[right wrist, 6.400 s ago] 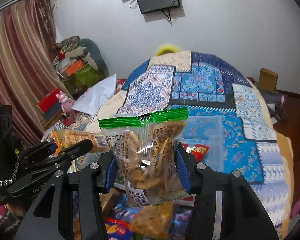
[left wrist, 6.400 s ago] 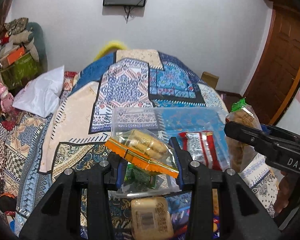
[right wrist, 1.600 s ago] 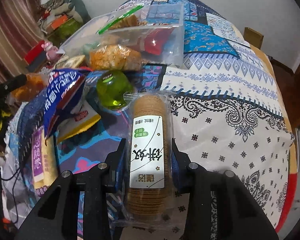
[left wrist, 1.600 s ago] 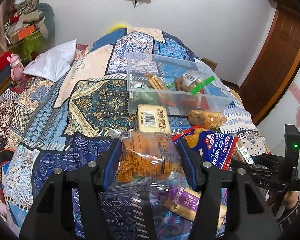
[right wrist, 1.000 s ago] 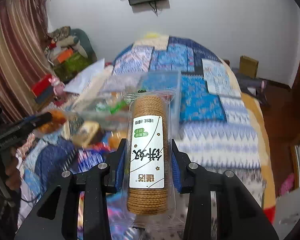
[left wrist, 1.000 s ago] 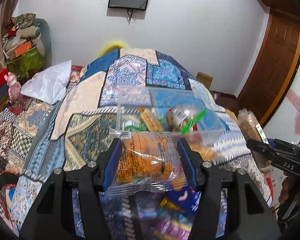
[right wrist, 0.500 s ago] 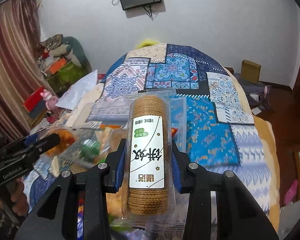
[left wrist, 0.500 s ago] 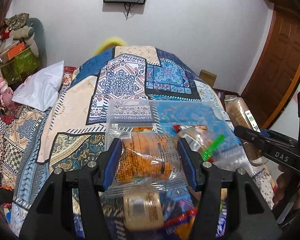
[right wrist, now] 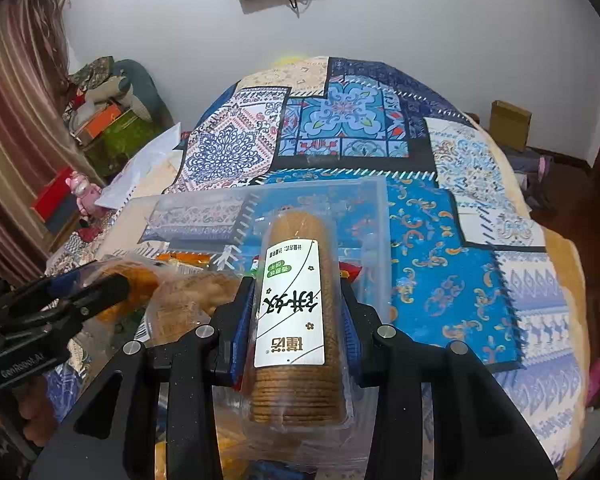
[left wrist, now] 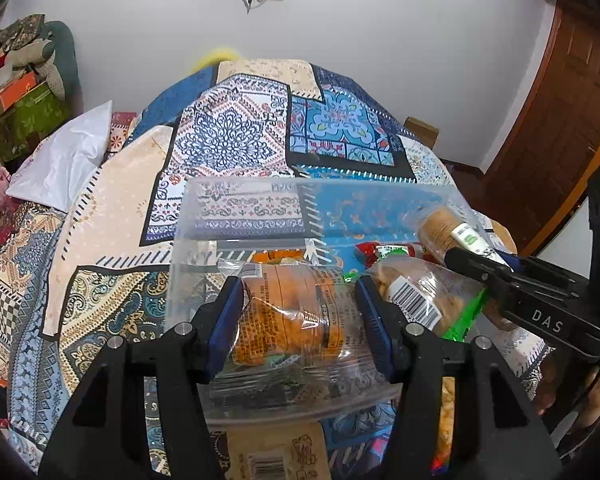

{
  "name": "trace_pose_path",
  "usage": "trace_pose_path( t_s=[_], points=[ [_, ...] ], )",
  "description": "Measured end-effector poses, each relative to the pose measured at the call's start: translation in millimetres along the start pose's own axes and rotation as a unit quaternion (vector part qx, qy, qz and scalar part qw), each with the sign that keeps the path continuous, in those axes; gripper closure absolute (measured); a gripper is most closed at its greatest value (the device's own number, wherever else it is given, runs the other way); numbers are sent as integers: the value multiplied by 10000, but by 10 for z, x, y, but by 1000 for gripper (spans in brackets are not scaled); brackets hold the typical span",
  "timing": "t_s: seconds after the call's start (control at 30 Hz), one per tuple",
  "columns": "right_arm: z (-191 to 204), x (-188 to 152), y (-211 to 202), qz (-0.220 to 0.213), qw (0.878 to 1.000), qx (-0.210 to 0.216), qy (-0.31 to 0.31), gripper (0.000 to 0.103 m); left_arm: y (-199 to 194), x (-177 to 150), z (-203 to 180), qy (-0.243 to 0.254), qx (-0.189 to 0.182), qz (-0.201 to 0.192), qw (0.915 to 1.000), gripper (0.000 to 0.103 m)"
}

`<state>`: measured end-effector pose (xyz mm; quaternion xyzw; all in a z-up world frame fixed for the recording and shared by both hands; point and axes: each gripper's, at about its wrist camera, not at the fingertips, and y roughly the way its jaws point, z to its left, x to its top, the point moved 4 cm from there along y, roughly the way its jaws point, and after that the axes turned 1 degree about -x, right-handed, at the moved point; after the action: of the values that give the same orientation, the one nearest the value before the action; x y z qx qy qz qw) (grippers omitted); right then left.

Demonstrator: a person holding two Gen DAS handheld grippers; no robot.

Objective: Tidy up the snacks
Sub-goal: 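Carry the cookie bag and cracker roll over the clear box and release them, then grasp the purple-labelled cracker roll with the left gripper while the right grasps the blue chip bag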

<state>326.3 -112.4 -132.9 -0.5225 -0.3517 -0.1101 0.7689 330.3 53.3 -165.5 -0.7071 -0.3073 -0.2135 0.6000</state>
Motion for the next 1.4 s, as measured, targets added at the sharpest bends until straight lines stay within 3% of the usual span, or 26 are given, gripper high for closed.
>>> trace_pose_path(
  t_s=[0.1,0.33,0.43,0.67,0.77,1.0,1.4],
  points=[
    [29,3,-10,32,9999,-116,-96,67,2,0,-9,12,55,-13,10000,45],
    [58,15,-199,-7,10000,24,-86,49,-149,-23,-3,-78,-27,-11,10000,43],
    [83,-3,-372,-65,9999,81,-85,48,-342,-22,-16,-31,-1,-170,9999,35],
    [221,-123,-772,-198,9994,125,-265,48,-836,-144,-49,36,27,-337,9994,31],
    [301,-225,-966,-242,9989,146,-367,48,-1033,-313,-81,45,58,-329,9994,26],
    [423,-588,-1310,-300,9981,93,-526,43,-1303,-934,-216,95,127,9,9999,25],
    [402,-1128,-1401,-50,9989,97,-458,42,-1164,-1911,-533,318,26,917,9953,25]
  ],
)
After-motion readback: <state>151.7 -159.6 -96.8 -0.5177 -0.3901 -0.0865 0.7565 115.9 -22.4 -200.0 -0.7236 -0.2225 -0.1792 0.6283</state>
